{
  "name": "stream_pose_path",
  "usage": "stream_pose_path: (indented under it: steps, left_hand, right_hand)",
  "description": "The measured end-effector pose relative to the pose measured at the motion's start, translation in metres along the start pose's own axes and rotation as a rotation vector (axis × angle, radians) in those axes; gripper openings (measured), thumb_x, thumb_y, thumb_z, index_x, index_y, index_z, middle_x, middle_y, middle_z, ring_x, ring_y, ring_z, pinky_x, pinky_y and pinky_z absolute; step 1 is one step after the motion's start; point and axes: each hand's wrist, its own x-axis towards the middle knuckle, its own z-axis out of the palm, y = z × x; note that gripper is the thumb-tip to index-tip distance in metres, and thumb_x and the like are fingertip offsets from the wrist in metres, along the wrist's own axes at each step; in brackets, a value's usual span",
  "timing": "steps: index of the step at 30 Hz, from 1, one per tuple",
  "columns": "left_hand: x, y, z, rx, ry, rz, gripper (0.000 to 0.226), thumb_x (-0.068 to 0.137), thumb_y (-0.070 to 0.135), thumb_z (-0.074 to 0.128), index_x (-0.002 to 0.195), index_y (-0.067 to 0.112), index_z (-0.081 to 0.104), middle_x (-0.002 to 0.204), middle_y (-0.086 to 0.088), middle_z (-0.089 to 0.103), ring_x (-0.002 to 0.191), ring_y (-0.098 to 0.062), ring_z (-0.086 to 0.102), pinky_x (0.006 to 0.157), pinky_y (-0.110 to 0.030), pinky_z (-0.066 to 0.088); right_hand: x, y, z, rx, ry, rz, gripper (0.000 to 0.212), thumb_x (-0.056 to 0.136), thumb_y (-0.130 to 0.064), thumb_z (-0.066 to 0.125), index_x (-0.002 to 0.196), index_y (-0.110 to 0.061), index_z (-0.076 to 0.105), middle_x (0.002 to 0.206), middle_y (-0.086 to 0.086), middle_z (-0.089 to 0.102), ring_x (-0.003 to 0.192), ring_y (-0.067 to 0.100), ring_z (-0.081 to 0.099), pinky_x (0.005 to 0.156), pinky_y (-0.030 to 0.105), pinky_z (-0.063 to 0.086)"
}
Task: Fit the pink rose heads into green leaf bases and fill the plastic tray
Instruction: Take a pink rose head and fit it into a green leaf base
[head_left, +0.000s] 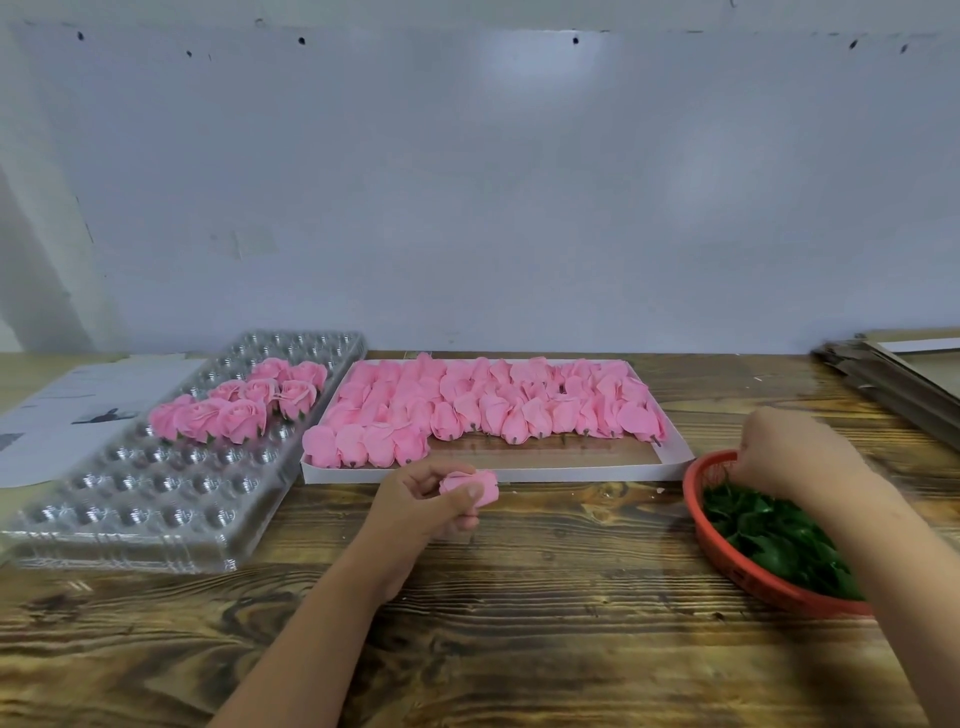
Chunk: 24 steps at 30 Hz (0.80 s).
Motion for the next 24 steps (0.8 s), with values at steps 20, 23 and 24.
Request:
stream_pose_path:
  steps: [20, 23, 24]
  left_hand:
    - [-0.001, 0.006, 0.003, -0.129, 0.011, -0.017, 0.026, 0.065, 0.029, 0.086, 0.090, 0.020, 0.081, 0.100, -0.009, 0.077, 0.078, -0.015, 0.070, 0.070, -0.025, 0.060]
    - [-0.002, 0.006, 0.002, -0.143, 0.001, -0.020, 0.030, 0.067, 0.028, 0.086, 0.094, 0.017, 0.081, 0.105, -0.013, 0.076, 0.081, -0.016, 0.069, 0.071, -0.025, 0.060]
    - [-0.001, 0.006, 0.002, -0.145, -0.003, -0.022, 0.032, 0.067, 0.029, 0.086, 0.096, 0.016, 0.081, 0.106, -0.013, 0.076, 0.082, -0.016, 0.069, 0.071, -0.025, 0.060]
  right_hand:
    - [-0.023, -0.013, -0.027, 0.362, 0.118, -0.099, 0.028, 0.082, -0.012, 0.068, 0.110, -0.008, 0.066, 0.092, 0.001, 0.058, 0.084, 0.020, 0.056, 0.070, 0.029, 0.040]
    - [-0.034, -0.027, -0.027, 0.529, 0.177, -0.173, 0.023, 0.084, -0.010, 0.061, 0.106, -0.014, 0.064, 0.087, -0.003, 0.060, 0.078, 0.018, 0.058, 0.063, 0.028, 0.039]
    - [-0.038, -0.032, -0.025, 0.570, 0.186, -0.213, 0.021, 0.084, -0.012, 0.061, 0.104, -0.018, 0.063, 0.085, -0.007, 0.061, 0.074, 0.015, 0.058, 0.060, 0.027, 0.039]
